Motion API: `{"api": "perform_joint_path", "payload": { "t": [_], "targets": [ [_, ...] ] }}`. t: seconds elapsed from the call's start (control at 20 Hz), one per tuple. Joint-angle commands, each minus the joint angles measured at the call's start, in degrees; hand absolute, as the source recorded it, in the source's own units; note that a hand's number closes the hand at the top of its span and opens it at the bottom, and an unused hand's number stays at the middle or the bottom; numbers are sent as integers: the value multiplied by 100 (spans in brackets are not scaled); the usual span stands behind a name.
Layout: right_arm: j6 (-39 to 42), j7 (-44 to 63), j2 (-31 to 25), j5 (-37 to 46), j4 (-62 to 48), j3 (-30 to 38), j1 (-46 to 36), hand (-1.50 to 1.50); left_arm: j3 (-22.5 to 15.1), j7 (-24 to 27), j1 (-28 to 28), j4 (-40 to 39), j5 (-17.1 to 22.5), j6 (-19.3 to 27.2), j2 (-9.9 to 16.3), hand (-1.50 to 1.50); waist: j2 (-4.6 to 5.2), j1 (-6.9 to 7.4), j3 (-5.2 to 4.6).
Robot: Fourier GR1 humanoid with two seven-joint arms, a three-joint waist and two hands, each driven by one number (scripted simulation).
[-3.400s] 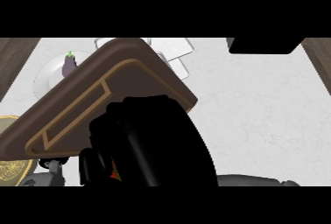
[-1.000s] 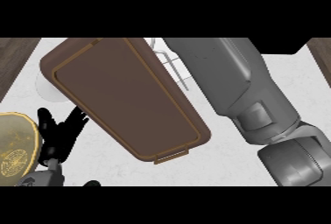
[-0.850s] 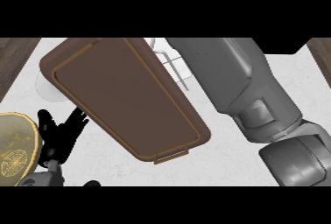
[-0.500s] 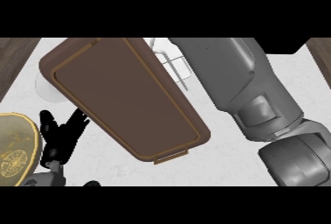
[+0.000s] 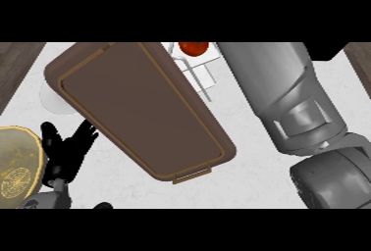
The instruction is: Pick the tomato from the tray and place it in the tiered shelf
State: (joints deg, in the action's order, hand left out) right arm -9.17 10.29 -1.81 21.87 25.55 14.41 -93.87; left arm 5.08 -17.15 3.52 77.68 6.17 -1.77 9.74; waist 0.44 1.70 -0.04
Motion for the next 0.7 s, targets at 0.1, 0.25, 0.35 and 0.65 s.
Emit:
{"api": "perform_joint_path", "payload": {
  "t": [0.1, 0.25, 0.35, 0.65],
  "targets": [
    [-126, -2, -224, -741, 58, 771, -120, -150, -111, 52, -200, 213, -68, 37, -102, 0, -2, 29, 1],
    [-667, 99, -473, -645, -6, 837, -180, -150, -19, -6, -193, 172, -2, 3, -42, 0, 3, 23, -2],
    [-981, 78, -440, -530, 7, 755, -123, -150, 42, 29, 79, -174, -77, 90, -34, 0, -4, -55, -3],
    [-1227, 91, -1366, -628, -87, 1100, 183, -150, -22, -173, 190, -112, -45, 101, -112, 0, 13, -36, 2]
  ]
}}
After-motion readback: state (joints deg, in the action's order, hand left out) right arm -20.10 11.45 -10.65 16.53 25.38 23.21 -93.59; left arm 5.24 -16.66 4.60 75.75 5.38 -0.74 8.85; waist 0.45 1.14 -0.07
